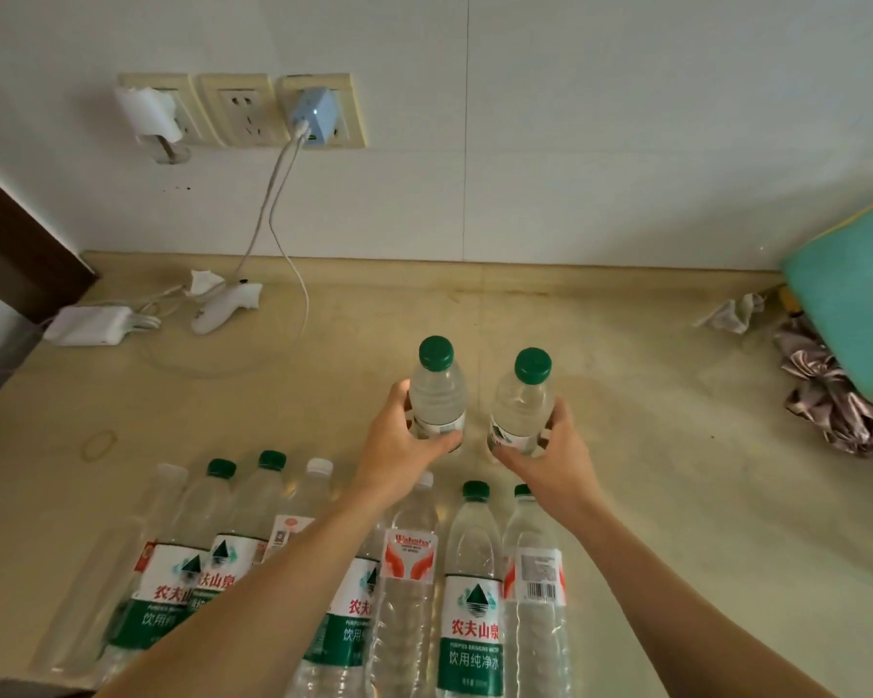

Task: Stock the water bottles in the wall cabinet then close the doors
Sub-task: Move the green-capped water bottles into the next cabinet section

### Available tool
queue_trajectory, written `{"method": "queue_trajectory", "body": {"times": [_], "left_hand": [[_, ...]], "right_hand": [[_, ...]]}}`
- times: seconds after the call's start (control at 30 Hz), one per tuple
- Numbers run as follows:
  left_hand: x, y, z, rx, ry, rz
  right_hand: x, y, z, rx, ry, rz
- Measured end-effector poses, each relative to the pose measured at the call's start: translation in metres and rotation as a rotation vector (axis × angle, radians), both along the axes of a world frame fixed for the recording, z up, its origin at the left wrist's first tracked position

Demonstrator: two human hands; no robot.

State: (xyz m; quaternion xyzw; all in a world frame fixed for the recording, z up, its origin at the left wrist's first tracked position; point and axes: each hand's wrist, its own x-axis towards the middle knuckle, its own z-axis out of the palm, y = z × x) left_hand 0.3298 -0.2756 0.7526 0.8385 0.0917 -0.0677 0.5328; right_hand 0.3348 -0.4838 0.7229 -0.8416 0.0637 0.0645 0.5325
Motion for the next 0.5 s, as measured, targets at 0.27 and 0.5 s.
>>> {"method": "queue_trajectory", "body": {"times": [0.27,0.5], "left_hand": [[0.0,0.0,0.016,-0.066,-0.115,0.059],[-0.016,0.022,0.111,-0.18,-0.342,0.031]], "right_hand": [[-0.018,0.015,0.028,0.097,-0.067,-0.138],[-0.04,0.039,0.128,0.224,-0.276,-0.191]]}}
